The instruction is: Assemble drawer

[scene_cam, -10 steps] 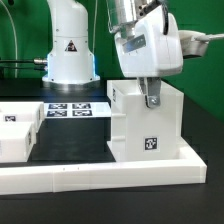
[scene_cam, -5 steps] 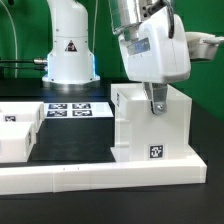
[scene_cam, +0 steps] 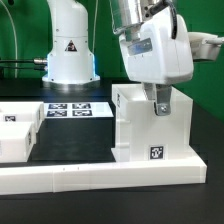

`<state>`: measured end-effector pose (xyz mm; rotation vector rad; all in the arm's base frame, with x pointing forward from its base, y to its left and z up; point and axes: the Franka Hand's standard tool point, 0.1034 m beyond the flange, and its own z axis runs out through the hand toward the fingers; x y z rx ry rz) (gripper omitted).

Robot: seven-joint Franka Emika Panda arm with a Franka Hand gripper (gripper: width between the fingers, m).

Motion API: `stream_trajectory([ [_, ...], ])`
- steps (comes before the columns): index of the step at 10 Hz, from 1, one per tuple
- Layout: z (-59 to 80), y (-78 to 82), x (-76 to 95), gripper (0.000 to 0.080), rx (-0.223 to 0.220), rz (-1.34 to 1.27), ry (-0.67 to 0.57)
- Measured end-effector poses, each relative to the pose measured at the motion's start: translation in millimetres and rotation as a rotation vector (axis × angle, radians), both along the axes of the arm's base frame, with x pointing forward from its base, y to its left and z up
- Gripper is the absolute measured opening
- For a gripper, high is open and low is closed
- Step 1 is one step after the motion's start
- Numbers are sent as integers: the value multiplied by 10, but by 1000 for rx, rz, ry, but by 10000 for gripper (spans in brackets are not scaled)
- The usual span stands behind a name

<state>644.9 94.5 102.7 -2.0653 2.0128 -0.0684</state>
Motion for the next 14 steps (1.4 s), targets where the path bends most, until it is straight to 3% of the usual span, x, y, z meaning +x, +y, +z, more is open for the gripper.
stream_trajectory([
  [1,13,2,13,347,-1,1,-7],
  [2,25,4,21,531,-2,6,-12],
  [3,31,7,25,616,-3,10,-14],
  [5,88,27,-72,642,-24,123,-35],
  [9,480,-149,-445,649,-52,333,-93],
  [12,484,-154,-495,649,-66,390,-100],
  [13,481,-164,-498,649,-83,461,-111],
  [14,463,-249,-563,649,-129,673,-117],
])
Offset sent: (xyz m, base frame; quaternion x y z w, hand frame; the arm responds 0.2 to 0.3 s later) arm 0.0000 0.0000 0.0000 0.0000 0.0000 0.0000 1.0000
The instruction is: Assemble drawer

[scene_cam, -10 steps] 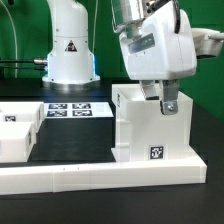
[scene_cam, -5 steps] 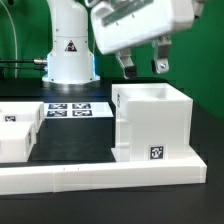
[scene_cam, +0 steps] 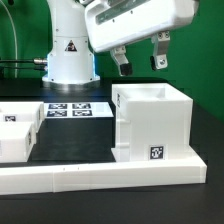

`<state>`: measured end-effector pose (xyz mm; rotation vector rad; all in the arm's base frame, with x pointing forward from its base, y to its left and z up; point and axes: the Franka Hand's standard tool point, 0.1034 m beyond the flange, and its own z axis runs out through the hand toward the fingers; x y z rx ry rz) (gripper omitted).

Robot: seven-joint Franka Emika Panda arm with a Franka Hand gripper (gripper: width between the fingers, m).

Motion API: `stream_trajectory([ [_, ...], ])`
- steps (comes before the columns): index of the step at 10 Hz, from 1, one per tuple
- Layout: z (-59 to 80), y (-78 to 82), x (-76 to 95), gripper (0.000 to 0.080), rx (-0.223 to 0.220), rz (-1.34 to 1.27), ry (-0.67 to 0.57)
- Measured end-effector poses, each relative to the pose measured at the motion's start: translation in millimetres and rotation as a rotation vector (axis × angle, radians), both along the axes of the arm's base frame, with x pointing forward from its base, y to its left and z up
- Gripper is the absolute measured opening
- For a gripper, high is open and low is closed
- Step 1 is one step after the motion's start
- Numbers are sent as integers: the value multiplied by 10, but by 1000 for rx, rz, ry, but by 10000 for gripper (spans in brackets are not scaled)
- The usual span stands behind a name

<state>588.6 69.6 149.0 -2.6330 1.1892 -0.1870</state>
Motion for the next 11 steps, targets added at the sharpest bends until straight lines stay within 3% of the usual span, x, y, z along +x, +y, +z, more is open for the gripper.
stream_trajectory([
  [2,17,-291,-94,649,-56,216,-12],
  [4,-74,-762,-246,649,-122,458,-47],
  [5,-115,-897,-283,649,-138,517,-54],
  [7,-104,-826,-267,649,-168,648,-72],
  [9,-114,-864,-279,649,-189,743,-85],
  [11,-255,-1086,-407,649,-276,908,-56],
])
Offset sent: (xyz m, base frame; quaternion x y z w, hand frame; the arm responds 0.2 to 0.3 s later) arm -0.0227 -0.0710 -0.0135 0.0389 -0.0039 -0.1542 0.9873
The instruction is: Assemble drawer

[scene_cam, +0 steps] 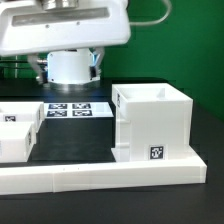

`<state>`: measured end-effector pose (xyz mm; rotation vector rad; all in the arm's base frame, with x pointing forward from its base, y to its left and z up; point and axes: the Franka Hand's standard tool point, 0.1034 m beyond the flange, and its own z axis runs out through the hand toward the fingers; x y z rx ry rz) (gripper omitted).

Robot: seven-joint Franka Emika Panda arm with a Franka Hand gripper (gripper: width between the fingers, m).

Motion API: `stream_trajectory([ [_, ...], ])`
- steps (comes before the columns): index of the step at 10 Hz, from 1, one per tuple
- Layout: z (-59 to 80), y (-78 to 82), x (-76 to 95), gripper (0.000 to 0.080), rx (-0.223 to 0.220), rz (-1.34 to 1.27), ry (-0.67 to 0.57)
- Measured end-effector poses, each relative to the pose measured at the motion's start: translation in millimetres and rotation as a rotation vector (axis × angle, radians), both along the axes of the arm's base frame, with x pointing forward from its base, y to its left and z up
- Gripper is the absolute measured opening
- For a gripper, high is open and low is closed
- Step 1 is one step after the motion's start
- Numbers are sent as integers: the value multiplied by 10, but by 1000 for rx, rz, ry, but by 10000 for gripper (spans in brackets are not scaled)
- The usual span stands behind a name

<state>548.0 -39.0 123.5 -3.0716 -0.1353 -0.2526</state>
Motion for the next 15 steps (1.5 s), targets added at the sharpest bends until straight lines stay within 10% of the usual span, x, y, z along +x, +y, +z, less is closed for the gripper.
stream_trajectory([
  [4,-346,-340,-178,649,-53,-5,11],
  [10,-358,-344,-189,649,-47,-19,20],
  [15,-720,-452,-306,649,-20,-165,141],
])
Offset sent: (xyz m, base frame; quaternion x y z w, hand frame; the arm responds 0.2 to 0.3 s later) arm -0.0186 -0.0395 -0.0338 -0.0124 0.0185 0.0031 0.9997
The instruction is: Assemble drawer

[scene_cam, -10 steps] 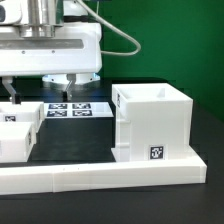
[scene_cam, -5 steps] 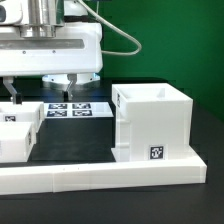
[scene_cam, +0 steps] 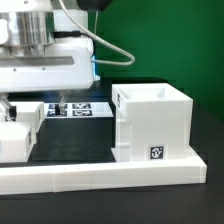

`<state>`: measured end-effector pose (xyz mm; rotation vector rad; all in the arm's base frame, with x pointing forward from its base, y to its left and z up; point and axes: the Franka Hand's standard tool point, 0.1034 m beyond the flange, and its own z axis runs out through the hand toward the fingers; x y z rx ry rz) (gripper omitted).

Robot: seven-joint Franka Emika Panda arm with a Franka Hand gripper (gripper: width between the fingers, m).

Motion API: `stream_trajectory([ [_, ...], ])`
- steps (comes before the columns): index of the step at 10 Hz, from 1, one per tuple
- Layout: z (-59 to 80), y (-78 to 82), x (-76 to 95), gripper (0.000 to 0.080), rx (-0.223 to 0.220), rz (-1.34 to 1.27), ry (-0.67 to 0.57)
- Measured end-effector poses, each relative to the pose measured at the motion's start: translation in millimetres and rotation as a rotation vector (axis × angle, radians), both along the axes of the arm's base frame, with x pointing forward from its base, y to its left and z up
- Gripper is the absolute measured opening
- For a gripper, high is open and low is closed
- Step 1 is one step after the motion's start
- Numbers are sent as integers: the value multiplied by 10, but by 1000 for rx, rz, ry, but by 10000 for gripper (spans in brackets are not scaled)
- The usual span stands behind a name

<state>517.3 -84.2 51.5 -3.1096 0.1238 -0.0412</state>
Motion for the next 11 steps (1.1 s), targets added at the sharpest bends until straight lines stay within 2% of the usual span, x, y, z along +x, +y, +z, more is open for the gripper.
stream_trajectory([
  [2,-215,-9,-44,649,-21,-7,7],
  [5,-413,-105,-96,649,-46,-4,5],
  [9,-450,-132,-78,649,-62,-3,-18],
  [11,-452,-124,-74,619,-63,0,-19],
])
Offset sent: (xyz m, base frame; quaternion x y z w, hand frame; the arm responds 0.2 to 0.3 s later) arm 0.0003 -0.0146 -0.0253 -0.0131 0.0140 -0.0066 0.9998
